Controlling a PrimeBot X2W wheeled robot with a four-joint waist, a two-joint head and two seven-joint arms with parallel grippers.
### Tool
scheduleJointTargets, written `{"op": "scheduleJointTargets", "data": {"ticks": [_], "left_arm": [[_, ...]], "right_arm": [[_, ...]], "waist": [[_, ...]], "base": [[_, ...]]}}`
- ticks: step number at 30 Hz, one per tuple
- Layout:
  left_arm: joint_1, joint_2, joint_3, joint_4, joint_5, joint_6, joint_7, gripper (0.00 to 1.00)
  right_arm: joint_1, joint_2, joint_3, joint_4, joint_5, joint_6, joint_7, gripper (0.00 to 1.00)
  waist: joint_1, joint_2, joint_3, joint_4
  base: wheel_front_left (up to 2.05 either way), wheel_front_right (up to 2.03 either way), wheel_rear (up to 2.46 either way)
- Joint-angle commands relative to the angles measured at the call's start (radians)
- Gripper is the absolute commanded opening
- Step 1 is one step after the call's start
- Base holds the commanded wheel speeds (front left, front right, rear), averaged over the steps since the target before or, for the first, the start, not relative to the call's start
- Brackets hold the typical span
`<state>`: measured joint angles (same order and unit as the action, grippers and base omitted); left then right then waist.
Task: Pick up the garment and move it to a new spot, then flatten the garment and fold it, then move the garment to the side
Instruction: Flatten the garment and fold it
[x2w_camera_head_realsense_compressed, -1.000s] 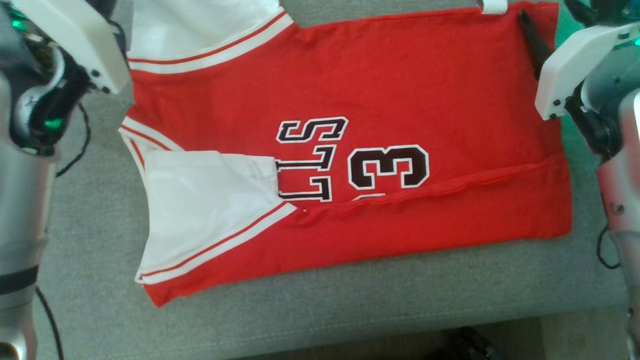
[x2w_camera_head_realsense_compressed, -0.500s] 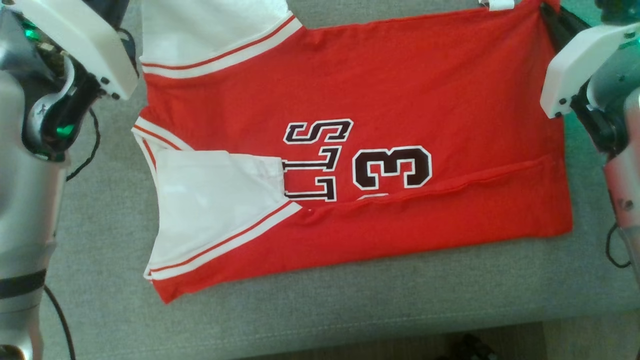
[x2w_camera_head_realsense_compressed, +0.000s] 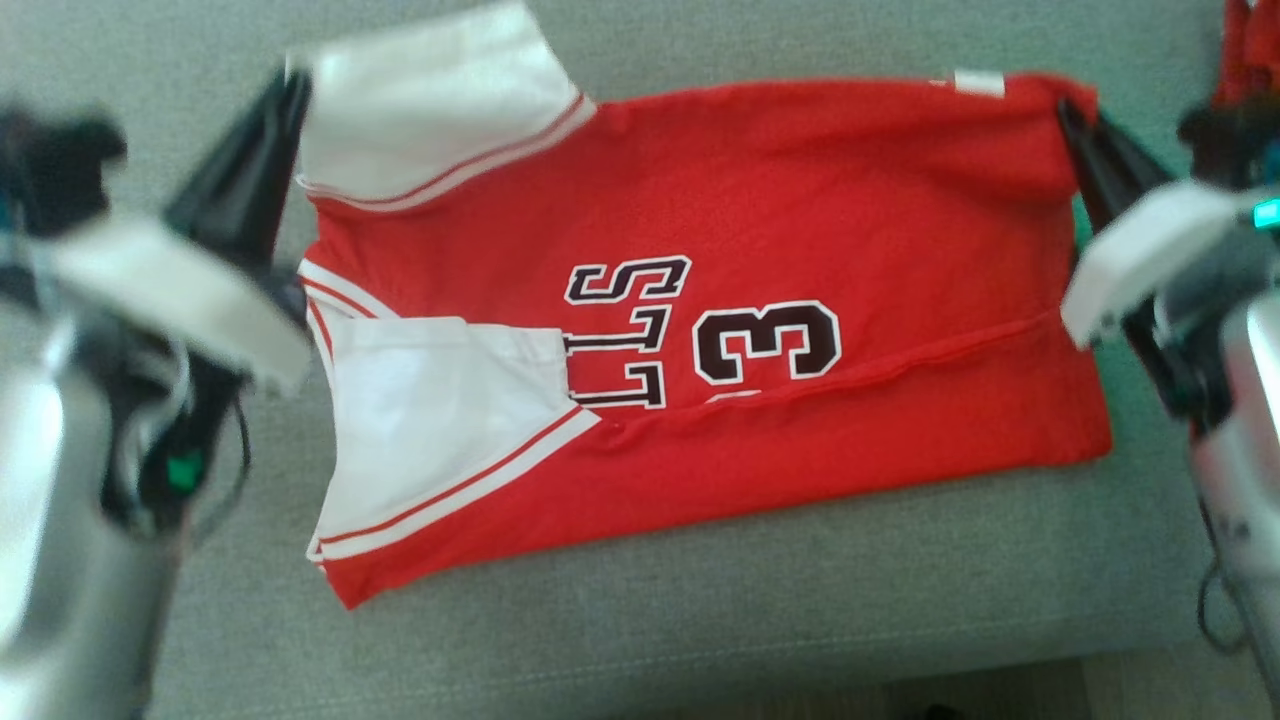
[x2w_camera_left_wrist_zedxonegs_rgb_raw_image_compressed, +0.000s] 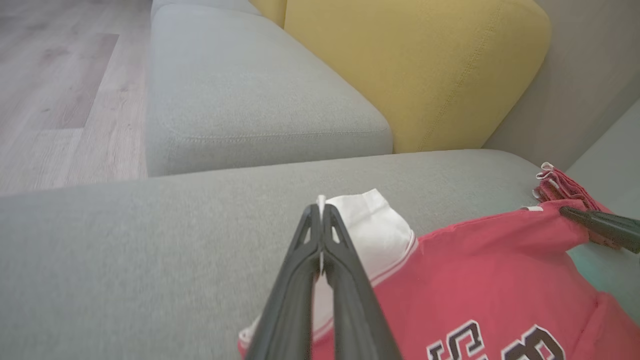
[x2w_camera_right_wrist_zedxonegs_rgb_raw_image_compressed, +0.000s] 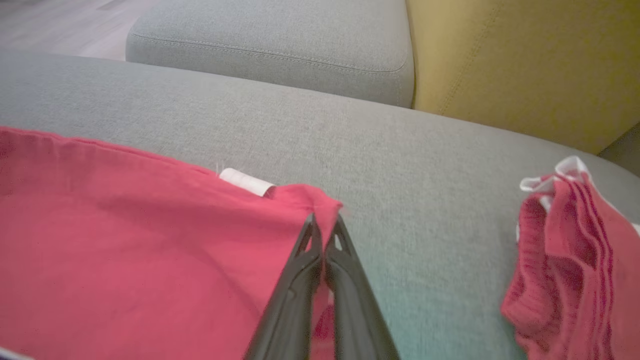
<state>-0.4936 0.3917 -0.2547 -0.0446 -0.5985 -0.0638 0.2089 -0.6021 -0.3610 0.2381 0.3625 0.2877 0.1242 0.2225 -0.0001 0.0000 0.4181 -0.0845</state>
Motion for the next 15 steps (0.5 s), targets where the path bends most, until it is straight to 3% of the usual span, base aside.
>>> {"op": "scheduleJointTargets", "data": {"ticks": [1,8,15], "left_arm": [[0.027,0.036,0.061,-0.07,-0.006,0.018,-0.017,0.0],[0.309,0.007,0.091,-0.266,-0.025,0.098,-0.066,0.0],[0.469,-0.054,0.047,-0.319,-0.03,0.128,-0.116,0.0]], "right_arm": [[0.041,-0.024,-0.014,-0.056,0.003,0.007,-0.016,0.0],[0.236,-0.011,-0.127,-0.192,-0.009,0.007,-0.017,0.0],[0.387,0.032,-0.21,-0.309,-0.027,0.007,0.011,0.0]], "waist": [[0.0001,0.0,-0.017,0.002],[0.0001,0.0,-0.05,0.019],[0.0001,0.0,-0.063,0.045]], "base": [[0.0,0.0,0.0],[0.0,0.0,0.0],[0.0,0.0,0.0]]}}
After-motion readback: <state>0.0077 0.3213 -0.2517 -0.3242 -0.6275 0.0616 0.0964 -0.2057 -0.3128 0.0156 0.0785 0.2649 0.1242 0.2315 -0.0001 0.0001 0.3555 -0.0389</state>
